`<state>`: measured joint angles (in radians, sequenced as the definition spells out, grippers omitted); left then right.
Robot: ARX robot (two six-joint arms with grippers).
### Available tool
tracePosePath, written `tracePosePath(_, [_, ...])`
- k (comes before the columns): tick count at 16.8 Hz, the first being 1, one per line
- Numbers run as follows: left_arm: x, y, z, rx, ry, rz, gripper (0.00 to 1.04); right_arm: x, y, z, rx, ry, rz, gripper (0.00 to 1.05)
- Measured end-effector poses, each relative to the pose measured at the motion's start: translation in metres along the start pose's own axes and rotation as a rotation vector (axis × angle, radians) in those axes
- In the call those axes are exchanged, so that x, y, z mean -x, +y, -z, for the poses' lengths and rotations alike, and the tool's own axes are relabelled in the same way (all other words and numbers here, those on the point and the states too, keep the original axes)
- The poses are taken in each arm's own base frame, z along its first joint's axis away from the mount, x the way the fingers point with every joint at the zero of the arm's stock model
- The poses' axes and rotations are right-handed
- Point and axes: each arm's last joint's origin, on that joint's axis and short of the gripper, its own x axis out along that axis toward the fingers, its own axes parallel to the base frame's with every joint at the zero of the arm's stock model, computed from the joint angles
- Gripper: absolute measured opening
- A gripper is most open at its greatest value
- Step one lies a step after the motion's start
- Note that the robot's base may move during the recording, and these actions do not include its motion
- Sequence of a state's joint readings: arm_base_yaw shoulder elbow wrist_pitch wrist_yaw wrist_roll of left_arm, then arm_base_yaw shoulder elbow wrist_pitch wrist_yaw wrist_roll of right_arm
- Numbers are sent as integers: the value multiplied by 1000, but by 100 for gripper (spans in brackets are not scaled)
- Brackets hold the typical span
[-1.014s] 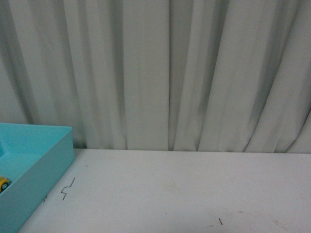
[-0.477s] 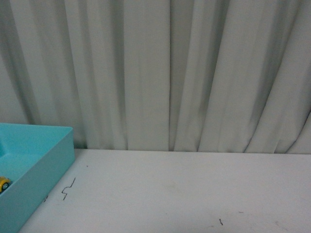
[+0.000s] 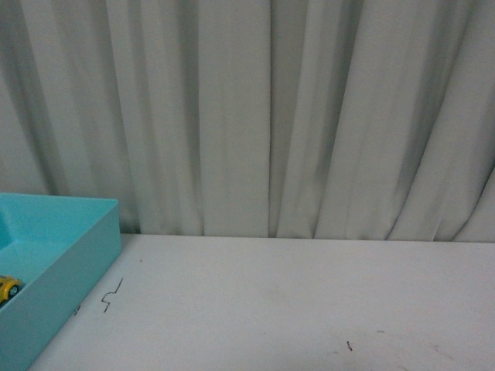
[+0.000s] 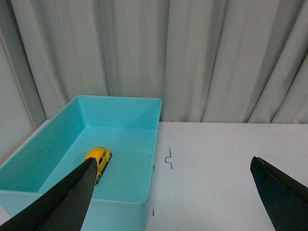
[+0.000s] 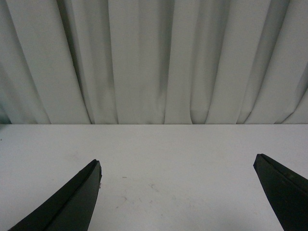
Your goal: Wind up and store yellow beetle toy
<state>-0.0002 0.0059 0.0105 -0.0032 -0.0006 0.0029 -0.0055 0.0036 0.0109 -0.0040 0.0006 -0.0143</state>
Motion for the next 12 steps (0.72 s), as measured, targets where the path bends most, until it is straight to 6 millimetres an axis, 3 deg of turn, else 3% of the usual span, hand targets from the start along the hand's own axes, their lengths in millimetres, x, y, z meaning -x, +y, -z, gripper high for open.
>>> tracePosePath(12, [0, 0, 0, 0, 0, 0, 98, 0, 0, 0, 0, 0, 0, 98])
